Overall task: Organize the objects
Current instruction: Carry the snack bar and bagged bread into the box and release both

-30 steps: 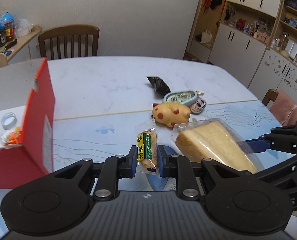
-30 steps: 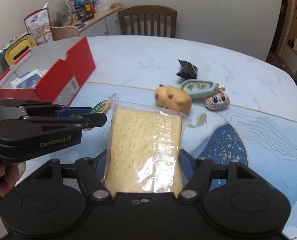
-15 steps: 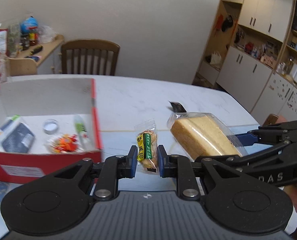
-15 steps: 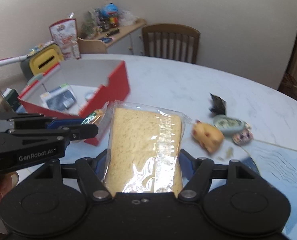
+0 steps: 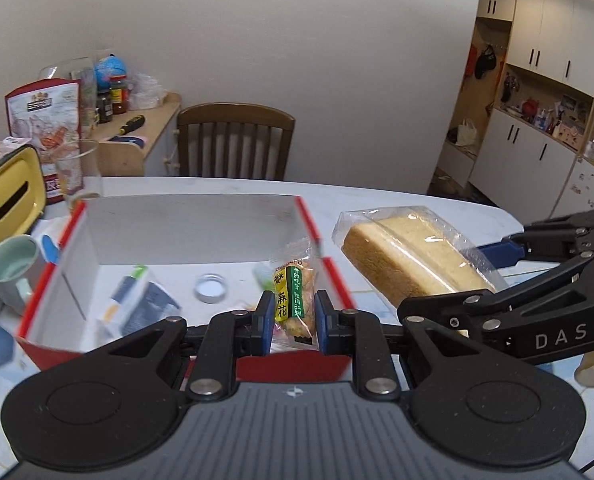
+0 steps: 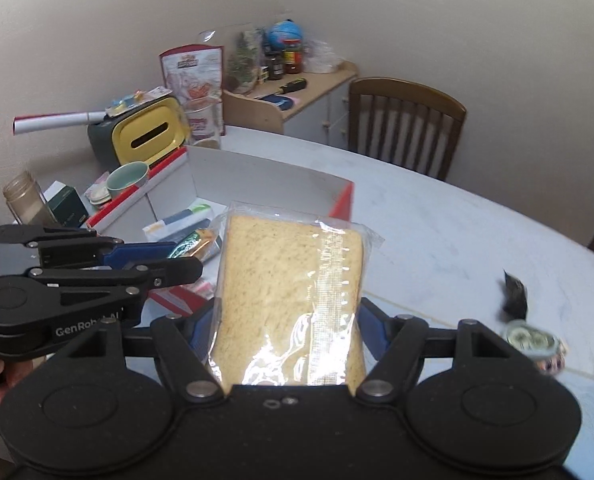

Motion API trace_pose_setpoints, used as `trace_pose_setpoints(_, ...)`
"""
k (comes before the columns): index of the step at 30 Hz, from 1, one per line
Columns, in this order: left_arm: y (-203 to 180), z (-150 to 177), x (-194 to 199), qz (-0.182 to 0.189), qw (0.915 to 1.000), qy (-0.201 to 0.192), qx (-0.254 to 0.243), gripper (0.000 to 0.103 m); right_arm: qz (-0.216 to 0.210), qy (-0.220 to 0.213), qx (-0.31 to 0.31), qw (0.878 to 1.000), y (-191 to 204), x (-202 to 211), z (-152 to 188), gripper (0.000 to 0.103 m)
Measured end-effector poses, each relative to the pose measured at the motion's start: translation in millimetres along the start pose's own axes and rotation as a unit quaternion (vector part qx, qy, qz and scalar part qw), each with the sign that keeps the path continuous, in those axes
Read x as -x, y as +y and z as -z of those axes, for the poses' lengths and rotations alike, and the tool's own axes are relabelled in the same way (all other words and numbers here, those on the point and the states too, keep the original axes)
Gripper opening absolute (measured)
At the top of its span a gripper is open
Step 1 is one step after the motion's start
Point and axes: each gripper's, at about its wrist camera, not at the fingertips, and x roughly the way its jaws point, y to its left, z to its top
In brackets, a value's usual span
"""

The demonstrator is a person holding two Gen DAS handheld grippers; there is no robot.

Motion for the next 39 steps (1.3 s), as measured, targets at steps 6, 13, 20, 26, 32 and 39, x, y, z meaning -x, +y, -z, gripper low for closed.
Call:
trace_pose_setpoints(6, 30, -6, -14, -0.031, 0.9992, 0.008, -0.022, 0.019, -0.006, 0.010, 0.015, 1.000, 17, -29, -29, 0.070)
trace_pose_setpoints(13, 56, -13, -44, -0.049, 0.9979, 0.036, -0.023, 0.019, -0.006, 0.034, 0.020, 0.999, 28, -74, -49, 0.070)
trace_pose_setpoints(20, 76, -15, -79, -0.058, 0.9948, 0.077, -0.032, 0.019, 0.015, 0.063, 0.029, 0.997, 29, -120, -55, 0.070)
trace_pose_setpoints(26, 85, -13, -103, -0.057, 0.9899, 0.123, -0.041, 0.019, 0.030, 0.068, 0.067, 0.995, 38, -141, -60, 0.071)
trace_pose_setpoints(32, 89, -10, -119, -0.055, 0.9829, 0.165, -0.060, 0.019, 0.041, 0.078, 0.097, 0.991, 46, -159, -63, 0.071)
trace_pose_setpoints(39, 90, -8, -135, -0.052, 0.9750, 0.205, -0.067, 0.019, 0.045, 0.098, 0.101, 0.989, 52, -175, -65, 0.071)
